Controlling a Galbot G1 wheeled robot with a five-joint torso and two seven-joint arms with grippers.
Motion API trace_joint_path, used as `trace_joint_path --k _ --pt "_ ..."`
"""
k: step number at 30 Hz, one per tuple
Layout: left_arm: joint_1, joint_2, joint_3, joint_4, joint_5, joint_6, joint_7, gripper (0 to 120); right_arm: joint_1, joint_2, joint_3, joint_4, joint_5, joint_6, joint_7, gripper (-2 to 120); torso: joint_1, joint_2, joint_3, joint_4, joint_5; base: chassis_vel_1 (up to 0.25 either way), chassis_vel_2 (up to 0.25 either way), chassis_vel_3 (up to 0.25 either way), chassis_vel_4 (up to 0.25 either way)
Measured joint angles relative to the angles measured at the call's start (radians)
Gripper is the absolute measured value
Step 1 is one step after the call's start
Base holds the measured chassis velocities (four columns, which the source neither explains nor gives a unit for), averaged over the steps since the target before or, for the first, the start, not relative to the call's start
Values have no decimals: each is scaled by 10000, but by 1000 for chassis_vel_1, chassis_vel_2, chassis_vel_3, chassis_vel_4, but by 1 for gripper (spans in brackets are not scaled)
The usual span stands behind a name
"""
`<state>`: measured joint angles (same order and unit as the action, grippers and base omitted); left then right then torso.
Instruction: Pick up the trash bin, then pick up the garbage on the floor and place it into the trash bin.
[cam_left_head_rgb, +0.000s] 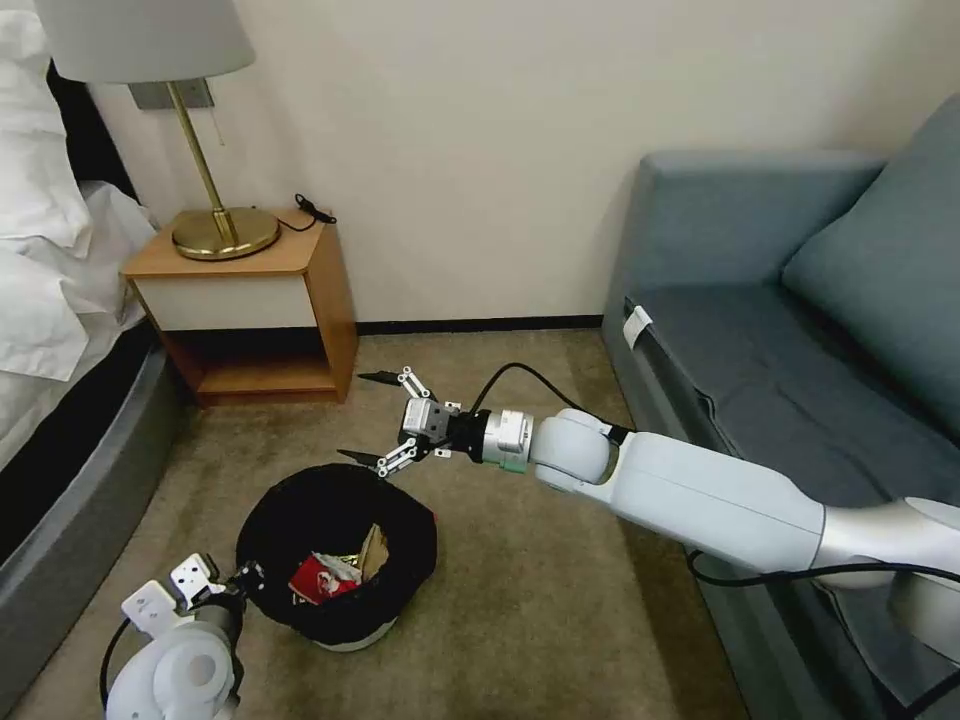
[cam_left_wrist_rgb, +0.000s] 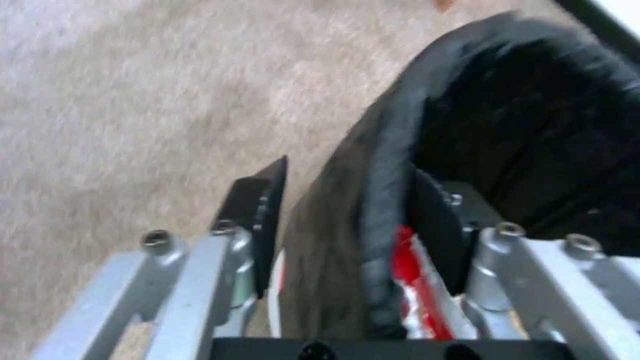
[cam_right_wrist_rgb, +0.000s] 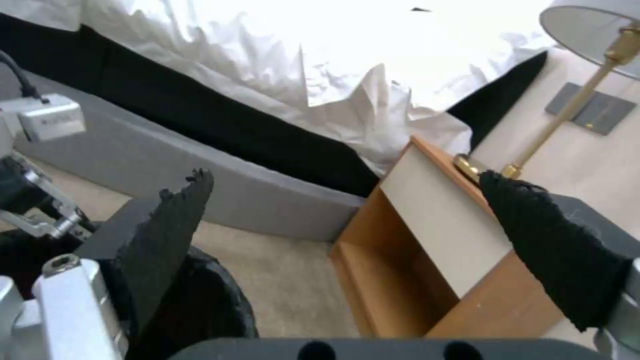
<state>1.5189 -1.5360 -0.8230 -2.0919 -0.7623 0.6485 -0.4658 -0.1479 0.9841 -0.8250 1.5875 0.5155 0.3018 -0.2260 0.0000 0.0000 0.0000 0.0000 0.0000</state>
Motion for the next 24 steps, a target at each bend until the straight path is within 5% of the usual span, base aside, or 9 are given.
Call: trace_joint_path --k 4,6,8,10,11,14,21,24 --pt "235 -30 -90 -311 1115 -585 1026 71 -222 -208 500 285 85 -159 294 100 0 0 0 1 0 0 0 0 0" --pt "465 3 -273 -534 2278 -1714 2506 83 -544 -506 1180 752 211 -524 889 100 0 0 0 1 1 0 0 0 0" --pt "508 22 -322 -587 2533 -2102 2963 86 -657 -619 1371 949 247 -662 1188 100 0 0 0 2 1 0 0 0 0" --pt "585 77 -439 -708 2969 -2947 3897 96 -999 -929 1838 1550 413 -1081 2189 100 0 0 0 -1 1 0 0 0 0" --pt "585 77 -439 -708 2969 -2947 3897 96 -999 -929 1838 1550 413 -1081 2189 100 0 0 0 -1 1 0 0 0 0" --pt "713 196 -518 -921 3414 -3929 4908 100 -2325 -1439 3392 2781 801 -2352 4429 100 0 1 -1 -1 2 0 0 0 0" --pt "891 295 -324 -1145 4038 -4438 5307 100 -4234 -1823 5861 3791 848 -3170 5785 100 -1 1 -1 -1 2 0 0 0 0" --pt "945 344 81 -1299 4398 -4655 5370 100 -6933 -1731 8903 5068 291 -3829 6512 100 -1 1 -1 0 0 0 0 0 0"
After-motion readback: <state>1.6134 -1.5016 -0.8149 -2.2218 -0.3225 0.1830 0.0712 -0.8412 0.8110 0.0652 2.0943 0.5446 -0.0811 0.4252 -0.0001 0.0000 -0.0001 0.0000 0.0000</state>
